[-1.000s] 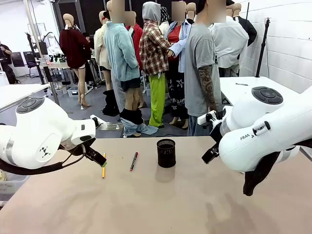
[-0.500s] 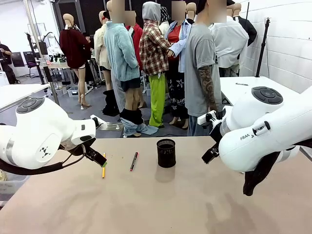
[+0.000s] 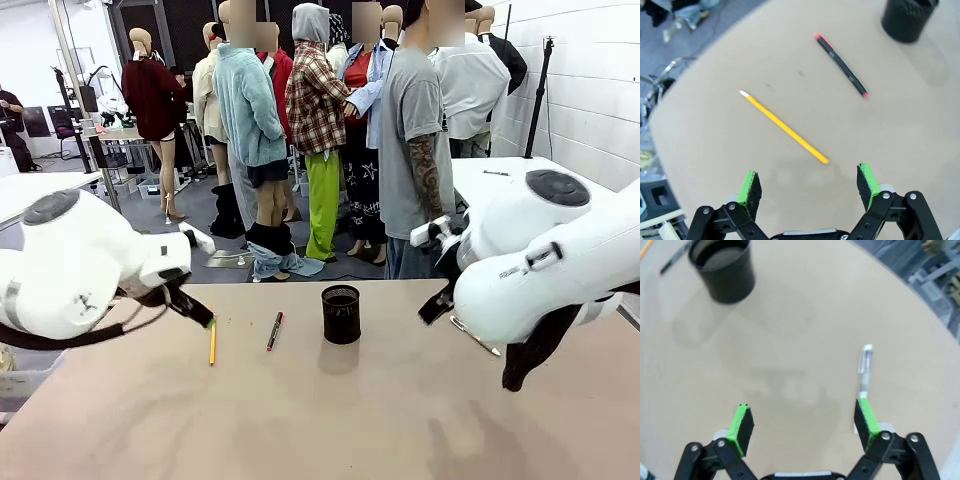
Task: Place the pens into the pen holder.
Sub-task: Pick up a writing instrument from the table and place it into the Pen holder.
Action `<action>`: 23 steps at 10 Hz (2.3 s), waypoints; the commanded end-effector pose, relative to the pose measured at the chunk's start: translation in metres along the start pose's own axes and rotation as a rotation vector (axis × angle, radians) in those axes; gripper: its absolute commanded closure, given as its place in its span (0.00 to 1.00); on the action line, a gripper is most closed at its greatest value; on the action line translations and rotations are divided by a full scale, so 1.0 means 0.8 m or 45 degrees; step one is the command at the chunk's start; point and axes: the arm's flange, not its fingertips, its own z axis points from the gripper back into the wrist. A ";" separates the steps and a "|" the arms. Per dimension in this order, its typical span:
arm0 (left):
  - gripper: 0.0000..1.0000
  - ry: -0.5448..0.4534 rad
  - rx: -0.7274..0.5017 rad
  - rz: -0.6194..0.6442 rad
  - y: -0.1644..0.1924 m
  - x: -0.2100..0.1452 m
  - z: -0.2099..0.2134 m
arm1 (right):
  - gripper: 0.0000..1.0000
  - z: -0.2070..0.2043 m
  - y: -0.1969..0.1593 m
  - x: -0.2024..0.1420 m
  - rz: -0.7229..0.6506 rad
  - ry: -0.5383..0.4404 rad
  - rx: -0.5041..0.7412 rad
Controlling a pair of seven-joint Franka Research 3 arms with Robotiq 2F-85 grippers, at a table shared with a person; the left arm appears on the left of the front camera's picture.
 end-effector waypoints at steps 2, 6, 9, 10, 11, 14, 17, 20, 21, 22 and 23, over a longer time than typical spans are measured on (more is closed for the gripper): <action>0.00 -0.094 0.310 0.014 0.083 -0.039 0.127 | 0.00 0.142 -0.090 -0.063 -0.222 -0.180 -0.371; 0.00 0.015 0.426 0.418 0.173 -0.190 0.212 | 0.00 0.263 -0.158 -0.223 -0.627 -0.266 -0.618; 0.00 0.072 0.451 0.692 0.198 -0.271 0.213 | 0.00 0.305 -0.150 -0.313 -0.834 -0.327 -0.770; 0.00 0.083 0.452 0.675 0.198 -0.276 0.205 | 0.00 0.312 -0.147 -0.323 -0.843 -0.391 -0.801; 0.00 0.107 0.437 0.644 0.288 -0.188 0.246 | 0.00 0.301 -0.149 -0.304 -0.773 -0.406 -0.781; 0.00 0.107 0.437 0.644 0.288 -0.188 0.246 | 0.00 0.235 -0.143 -0.151 -0.426 -0.299 -0.565; 0.00 0.107 0.437 0.644 0.288 -0.188 0.246 | 0.00 0.133 -0.135 -0.054 -0.226 -0.150 -0.313; 0.00 0.107 0.437 0.644 0.288 -0.188 0.246 | 0.00 0.034 -0.096 -0.006 -0.078 0.015 -0.137; 0.00 0.107 0.437 0.644 0.288 -0.188 0.246 | 0.00 0.015 -0.089 -0.004 -0.075 0.041 -0.106; 0.00 0.107 0.437 0.644 0.288 -0.188 0.246 | 0.00 0.045 -0.090 -0.011 -0.125 -0.001 -0.164; 0.00 0.107 0.437 0.644 0.288 -0.188 0.246 | 0.00 0.045 -0.090 -0.011 -0.125 -0.001 -0.164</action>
